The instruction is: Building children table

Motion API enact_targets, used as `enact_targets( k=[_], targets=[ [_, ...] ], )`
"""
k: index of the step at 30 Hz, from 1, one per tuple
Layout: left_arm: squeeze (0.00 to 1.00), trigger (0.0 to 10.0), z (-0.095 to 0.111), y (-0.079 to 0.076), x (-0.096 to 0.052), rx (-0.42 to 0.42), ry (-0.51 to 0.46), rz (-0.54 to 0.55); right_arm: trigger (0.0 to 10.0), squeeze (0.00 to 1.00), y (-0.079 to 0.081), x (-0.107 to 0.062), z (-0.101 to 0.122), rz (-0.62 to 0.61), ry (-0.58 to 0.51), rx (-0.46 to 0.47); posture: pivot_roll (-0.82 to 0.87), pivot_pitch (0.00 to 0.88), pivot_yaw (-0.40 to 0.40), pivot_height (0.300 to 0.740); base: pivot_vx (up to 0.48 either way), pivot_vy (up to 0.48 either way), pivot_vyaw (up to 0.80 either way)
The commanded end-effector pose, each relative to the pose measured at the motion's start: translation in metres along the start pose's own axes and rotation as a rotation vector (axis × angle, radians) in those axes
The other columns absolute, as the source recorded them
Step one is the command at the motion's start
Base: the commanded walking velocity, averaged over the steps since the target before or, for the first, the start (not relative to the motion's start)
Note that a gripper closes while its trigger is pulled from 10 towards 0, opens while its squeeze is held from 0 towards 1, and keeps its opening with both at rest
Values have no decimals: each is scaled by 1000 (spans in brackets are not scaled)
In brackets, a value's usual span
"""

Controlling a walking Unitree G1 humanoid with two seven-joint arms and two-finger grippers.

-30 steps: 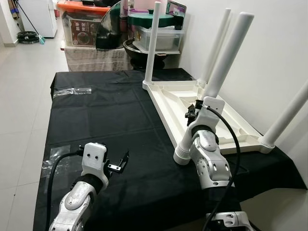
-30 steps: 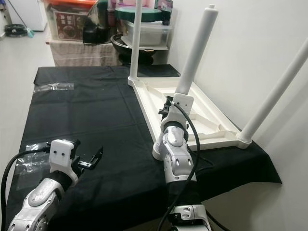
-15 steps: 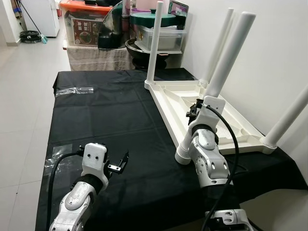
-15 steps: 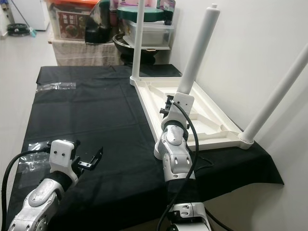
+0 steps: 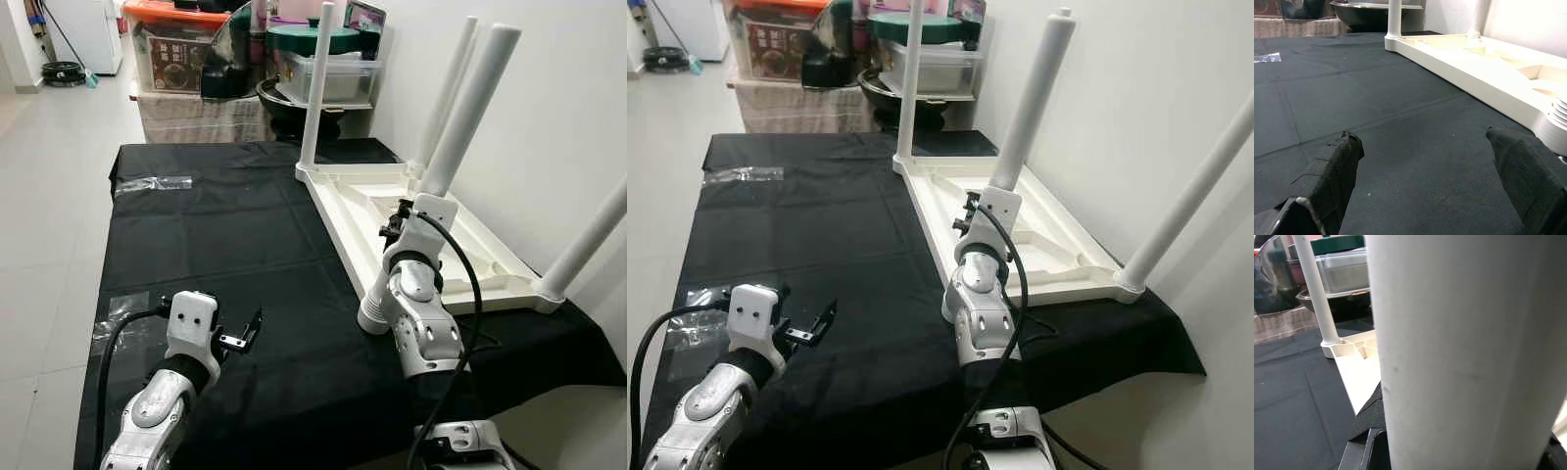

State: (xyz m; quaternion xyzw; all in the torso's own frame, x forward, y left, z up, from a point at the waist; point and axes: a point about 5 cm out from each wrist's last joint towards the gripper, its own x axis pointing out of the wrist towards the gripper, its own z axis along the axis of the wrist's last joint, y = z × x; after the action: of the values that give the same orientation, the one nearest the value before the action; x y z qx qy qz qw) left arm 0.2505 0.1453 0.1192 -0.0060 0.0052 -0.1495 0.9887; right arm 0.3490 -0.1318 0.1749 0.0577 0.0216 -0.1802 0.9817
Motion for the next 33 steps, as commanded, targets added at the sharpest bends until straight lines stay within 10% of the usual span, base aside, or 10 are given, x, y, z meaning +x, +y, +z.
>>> enact_targets(
  k=[1,33],
  targets=[
    [0,10000,-2,-1,-1,11,6,-4,10000,0,-21,-2,-48,-96,194,-73,72,0,-88,740,0,0,0],
    [0,10000,-4,-2,0,10,6,-2,10000,0,-10,-4,-27,-9,163,-79,59,0,-94,740,0,0,0]
  ],
)
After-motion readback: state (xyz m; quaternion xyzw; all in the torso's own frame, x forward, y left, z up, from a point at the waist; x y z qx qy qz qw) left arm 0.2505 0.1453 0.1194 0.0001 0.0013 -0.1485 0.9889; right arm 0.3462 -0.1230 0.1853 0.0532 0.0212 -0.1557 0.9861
